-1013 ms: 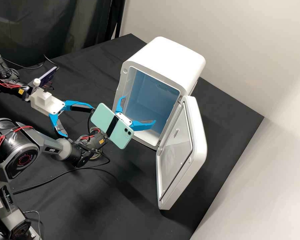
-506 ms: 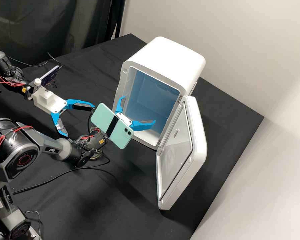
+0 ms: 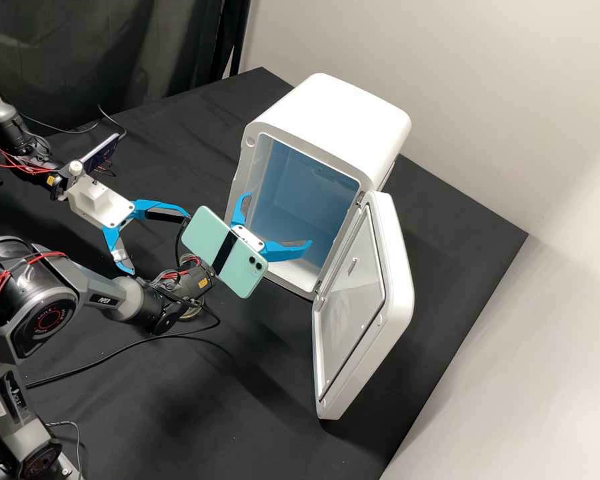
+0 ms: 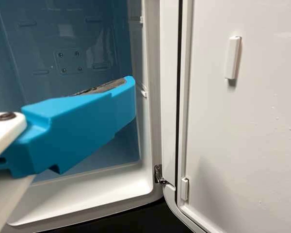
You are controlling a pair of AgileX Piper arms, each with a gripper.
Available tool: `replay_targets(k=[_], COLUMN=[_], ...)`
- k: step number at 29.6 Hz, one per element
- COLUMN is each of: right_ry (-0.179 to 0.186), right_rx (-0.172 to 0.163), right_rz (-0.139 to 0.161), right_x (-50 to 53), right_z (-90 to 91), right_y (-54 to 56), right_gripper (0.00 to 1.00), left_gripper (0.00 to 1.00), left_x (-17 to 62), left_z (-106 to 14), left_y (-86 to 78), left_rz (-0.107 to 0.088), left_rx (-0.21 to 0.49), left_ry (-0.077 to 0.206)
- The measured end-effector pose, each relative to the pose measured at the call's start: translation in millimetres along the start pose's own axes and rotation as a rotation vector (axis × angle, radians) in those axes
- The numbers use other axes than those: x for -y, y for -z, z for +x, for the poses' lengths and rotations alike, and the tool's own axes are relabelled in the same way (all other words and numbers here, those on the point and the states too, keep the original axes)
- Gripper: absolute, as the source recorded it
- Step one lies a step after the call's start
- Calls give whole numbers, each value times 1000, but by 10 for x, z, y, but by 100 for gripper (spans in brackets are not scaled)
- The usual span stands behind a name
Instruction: Place the flask in the incubator
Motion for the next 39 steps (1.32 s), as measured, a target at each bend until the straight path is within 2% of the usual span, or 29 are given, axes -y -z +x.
replay_targets(k=[3, 7, 9, 11, 12, 15, 18, 21, 24, 27, 28, 29, 30, 32, 34, 36, 38, 39], right_ry=[0, 0, 0, 0, 0, 0, 0, 0, 0, 0, 0, 0, 0, 0, 0, 0, 0, 0], right_rx=[0, 0, 0, 0, 0, 0, 0, 0, 0, 0, 0, 0, 0, 0, 0, 0, 0, 0], right_rz=[0, 0, 0, 0, 0, 0, 0, 0, 0, 0, 0, 0, 0, 0, 0, 0, 0, 0], right_x=[0, 0, 0, 0, 0, 0, 0, 0, 0, 0, 0, 0, 0, 0, 0, 0, 0, 0], right_z=[0, 0, 0, 0, 0, 0, 0, 0, 0, 0, 0, 0, 0, 0, 0, 0, 0, 0], right_y=[0, 0, 0, 0, 0, 0, 0, 0, 0, 0, 0, 0, 0, 0, 0, 0, 0, 0], right_gripper=[100, 100, 100, 100, 100, 100, 100, 100, 100, 100, 100, 100, 100, 100, 100, 100, 100, 100], left_gripper=[100, 100, 100, 100, 100, 100, 100, 100, 100, 100, 100, 100, 100, 100, 100, 100, 100, 100], left_x=[57, 86, 81, 73, 55, 4, -27, -31, 22, 113, 152, 188, 228, 281, 318, 336, 363, 387], left_z=[-80, -207, -292, -364, -393, -468, -527, -575, -614, -664, -687, -709, -736, -777, -819, -844, -867, -878], left_y=[25, 40, 81, 126, 153, 210, 220, 176, 128, 50, 20, -18, -62, -113, -151, -165, -177, -180], left_rz=[-7, -15, -19, -35, -48, -59, -62, -47, -50, -52, -48, -39, -18, -4, 17, 36, 43, 48], left_rx=[-17, -34, -56, -78, -90, -118, -124, -93, -76, -47, -33, -15, 8, 39, 61, 70, 76, 77], left_ry=[35, 54, 55, 54, 46, 27, 10, -9, 2, 37, 55, 72, 91, 115, 124, 119, 116, 124])
